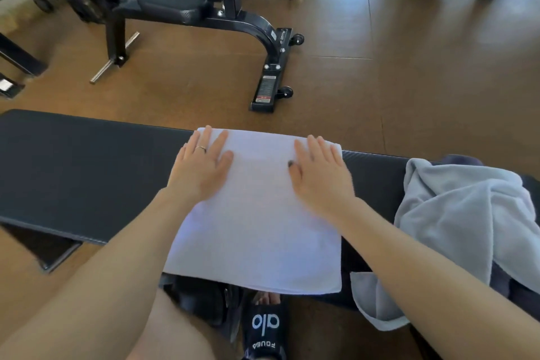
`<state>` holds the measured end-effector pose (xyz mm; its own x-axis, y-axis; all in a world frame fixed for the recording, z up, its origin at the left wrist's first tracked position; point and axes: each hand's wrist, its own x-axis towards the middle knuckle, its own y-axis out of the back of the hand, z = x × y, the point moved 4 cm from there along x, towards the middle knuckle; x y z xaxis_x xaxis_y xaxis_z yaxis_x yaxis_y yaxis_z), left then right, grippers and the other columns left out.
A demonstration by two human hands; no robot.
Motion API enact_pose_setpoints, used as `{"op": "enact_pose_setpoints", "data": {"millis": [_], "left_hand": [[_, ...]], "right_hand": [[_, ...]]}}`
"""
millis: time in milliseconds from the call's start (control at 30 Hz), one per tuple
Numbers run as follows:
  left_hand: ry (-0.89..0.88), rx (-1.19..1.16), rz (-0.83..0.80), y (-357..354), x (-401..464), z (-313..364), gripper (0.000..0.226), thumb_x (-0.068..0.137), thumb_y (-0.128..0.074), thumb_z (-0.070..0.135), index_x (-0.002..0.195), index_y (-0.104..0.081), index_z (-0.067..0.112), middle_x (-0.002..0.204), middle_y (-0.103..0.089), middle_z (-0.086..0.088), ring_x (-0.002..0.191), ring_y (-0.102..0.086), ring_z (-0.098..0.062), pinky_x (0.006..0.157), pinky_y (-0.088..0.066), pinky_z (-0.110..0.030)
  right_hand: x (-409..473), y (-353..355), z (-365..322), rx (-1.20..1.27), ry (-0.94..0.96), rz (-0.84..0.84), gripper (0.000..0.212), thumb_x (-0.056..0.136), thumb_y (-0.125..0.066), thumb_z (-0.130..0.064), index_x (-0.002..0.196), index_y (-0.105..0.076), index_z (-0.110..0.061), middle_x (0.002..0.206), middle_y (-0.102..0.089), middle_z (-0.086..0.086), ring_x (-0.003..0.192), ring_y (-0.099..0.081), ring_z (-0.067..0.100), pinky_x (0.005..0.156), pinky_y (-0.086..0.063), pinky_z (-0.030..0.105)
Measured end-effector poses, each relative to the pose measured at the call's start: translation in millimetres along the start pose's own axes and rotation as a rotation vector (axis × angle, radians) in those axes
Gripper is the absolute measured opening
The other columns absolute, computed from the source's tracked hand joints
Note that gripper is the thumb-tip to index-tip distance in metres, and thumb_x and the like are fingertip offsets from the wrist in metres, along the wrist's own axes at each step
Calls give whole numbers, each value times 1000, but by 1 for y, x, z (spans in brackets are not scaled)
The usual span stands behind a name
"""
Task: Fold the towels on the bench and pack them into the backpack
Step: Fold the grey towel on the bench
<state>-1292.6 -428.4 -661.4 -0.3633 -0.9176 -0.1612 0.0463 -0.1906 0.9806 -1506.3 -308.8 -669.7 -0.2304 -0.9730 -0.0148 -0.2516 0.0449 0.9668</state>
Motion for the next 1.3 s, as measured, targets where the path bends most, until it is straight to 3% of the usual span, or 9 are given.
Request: {"op": "enact_pose_setpoints", "data": {"millis": [133, 333, 433, 533, 633, 800, 1000, 1167, 1300], "left_hand": [[14, -9, -3, -3, 0, -3, 57, 106, -15, 49, 161, -8, 35, 169, 4, 2, 155, 6, -21, 125, -3, -37], [27, -2, 1, -4, 0, -5, 59, 105, -14, 50, 161, -6, 34, 170, 5, 0, 156, 5, -22, 126, 0, -39], [55, 51, 52, 8, -11, 6, 62, 105, -19, 50, 162, -5, 26, 169, 1, -9, 155, 4, -25, 125, 2, -44], [-119, 28, 132, 31, -43, 56, 65, 102, -37, 53, 156, -26, 19, 161, -26, -10, 149, -21, -28, 120, -16, -41], [-433, -49, -53, 38, -107, 123, 45, 94, -51, 61, 117, -45, 23, 120, -49, 4, 105, -53, -21, 88, -42, -35], [-872, 172, -106, 3, -184, 160, 52, 92, -52, 64, 115, -48, 17, 100, -52, 2, 81, -50, -17, 67, -40, -30], [-962, 237, 25, -24, -205, 160, 31, 86, -77, 33, 107, -65, 14, 93, -69, -4, 69, -63, -18, 54, -50, -24], [-893, 164, 83, -16, -206, 155, 22, 86, -78, 26, 99, -63, 16, 83, -64, -1, 62, -58, -17, 49, -32, -23], [-849, 148, 73, -19, -207, 159, 18, 93, -66, 26, 105, -59, 15, 82, -60, -1, 61, -53, -19, 46, -40, -27]], "right_hand": [[17, 18, 28, 17, -110, 14, 44, 102, -26, -40, 122, -55, -14, 123, -60, 10, 115, -54, 33, 102, -36, 45], [26, 35, 56, 89, -293, -245, 54, 103, -20, -48, 109, -61, -12, 109, -64, 8, 103, -59, 32, 96, -40, 44], [27, 42, 66, 280, -392, -279, 46, 101, -35, -48, 88, -60, -11, 96, -64, 8, 98, -59, 32, 95, -42, 44], [33, 50, 66, 577, -479, -255, 31, 94, -56, -28, 111, -65, -4, 112, -64, 12, 111, -57, 32, 98, -45, 40], [32, 50, 67, 705, -536, -186, 40, 85, -70, -19, 123, -61, -12, 115, -57, 6, 115, -53, 28, 99, -44, 38], [35, 36, 81, 806, -622, -73, 39, 67, -76, -24, 103, -62, -30, 117, -61, 2, 120, -50, 31, 102, -45, 48], [27, 43, 71, 735, -537, -64, 22, 83, -64, -24, 104, -70, -27, 107, -66, 0, 110, -56, 29, 102, -46, 47], [25, 43, 70, 678, -472, -44, 18, 87, -57, -32, 103, -65, -28, 106, -65, -1, 108, -57, 27, 103, -44, 48], [24, 43, 72, 639, -466, -18, 12, 91, -59, -30, 81, -60, -23, 85, -61, 2, 91, -57, 28, 93, -47, 43]]}}
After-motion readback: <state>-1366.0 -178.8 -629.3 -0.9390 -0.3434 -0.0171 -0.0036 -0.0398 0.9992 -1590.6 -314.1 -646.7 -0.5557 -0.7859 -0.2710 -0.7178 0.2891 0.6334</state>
